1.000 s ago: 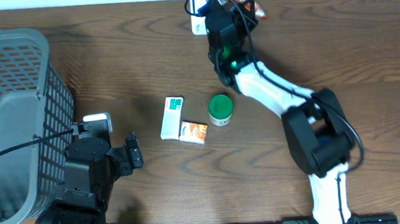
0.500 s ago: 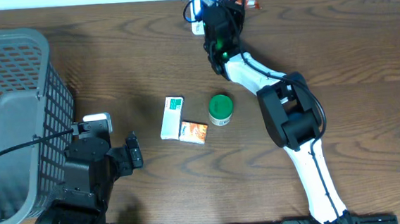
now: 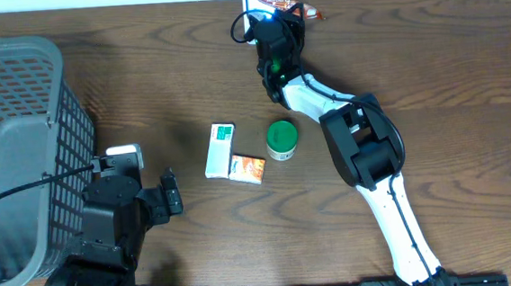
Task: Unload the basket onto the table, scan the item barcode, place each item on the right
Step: 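Hold the snack bar barcode in front of the scanner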
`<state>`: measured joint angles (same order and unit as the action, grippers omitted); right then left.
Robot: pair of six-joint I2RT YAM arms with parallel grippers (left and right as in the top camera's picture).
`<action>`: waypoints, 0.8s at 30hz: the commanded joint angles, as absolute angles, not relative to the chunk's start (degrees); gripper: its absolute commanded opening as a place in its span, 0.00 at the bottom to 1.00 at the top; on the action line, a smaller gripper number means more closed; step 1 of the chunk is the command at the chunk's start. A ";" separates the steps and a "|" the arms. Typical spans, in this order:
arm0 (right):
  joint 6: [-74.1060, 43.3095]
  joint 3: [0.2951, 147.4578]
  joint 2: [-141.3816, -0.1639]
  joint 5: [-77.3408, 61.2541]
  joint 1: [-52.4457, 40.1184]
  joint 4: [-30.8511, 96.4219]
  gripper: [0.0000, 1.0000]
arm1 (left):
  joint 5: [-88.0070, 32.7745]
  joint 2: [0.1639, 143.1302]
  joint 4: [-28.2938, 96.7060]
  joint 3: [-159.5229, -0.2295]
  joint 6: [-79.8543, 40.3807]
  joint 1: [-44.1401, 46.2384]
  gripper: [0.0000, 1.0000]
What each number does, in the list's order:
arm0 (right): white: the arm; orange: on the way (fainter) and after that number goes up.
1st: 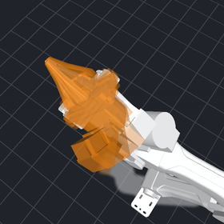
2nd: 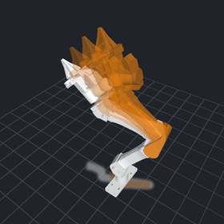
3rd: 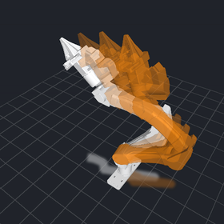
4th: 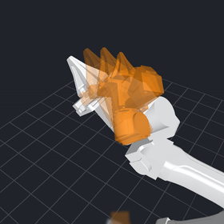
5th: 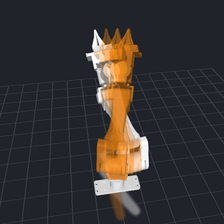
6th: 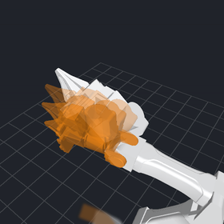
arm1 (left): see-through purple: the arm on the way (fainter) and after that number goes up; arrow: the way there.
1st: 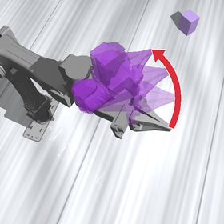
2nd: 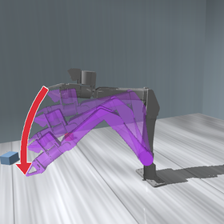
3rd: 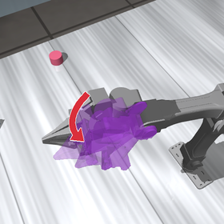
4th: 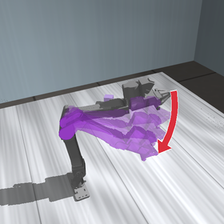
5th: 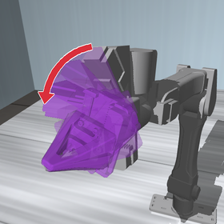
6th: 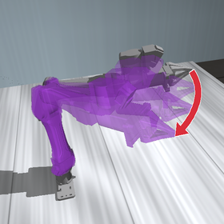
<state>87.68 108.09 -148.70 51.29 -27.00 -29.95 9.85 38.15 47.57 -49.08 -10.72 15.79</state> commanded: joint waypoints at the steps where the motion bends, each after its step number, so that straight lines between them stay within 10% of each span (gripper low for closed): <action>1: 88.36 109.32 -149.29 49.95 -26.55 -27.81 0.01 | 10.79 38.11 47.55 -49.39 -11.05 15.66 0.96; 24: 75.26 109.30 -136.62 56.21 -26.22 -10.15 0.01 | 10.79 38.11 47.55 -49.39 -11.05 15.66 0.96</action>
